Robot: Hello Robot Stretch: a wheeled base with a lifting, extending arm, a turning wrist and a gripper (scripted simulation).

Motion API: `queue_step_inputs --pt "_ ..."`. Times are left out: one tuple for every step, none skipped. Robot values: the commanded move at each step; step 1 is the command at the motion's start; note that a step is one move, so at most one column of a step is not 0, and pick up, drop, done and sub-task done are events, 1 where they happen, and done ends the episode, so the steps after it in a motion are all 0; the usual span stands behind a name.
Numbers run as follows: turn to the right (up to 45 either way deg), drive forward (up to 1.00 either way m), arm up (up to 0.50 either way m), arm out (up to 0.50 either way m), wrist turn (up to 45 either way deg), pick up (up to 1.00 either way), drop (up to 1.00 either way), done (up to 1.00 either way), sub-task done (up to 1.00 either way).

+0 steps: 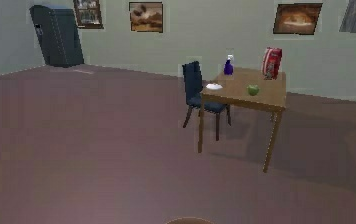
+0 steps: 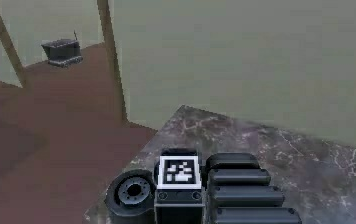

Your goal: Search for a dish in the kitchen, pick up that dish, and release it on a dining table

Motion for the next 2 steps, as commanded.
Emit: queue_step_inputs --pt "45.0 0.0 0.0 0.0 0.0 0.0 0.0 0.0 0.0" --pt "45.0 0.0 0.0 0.0 0.0 0.0 0.0 0.0 0.0"
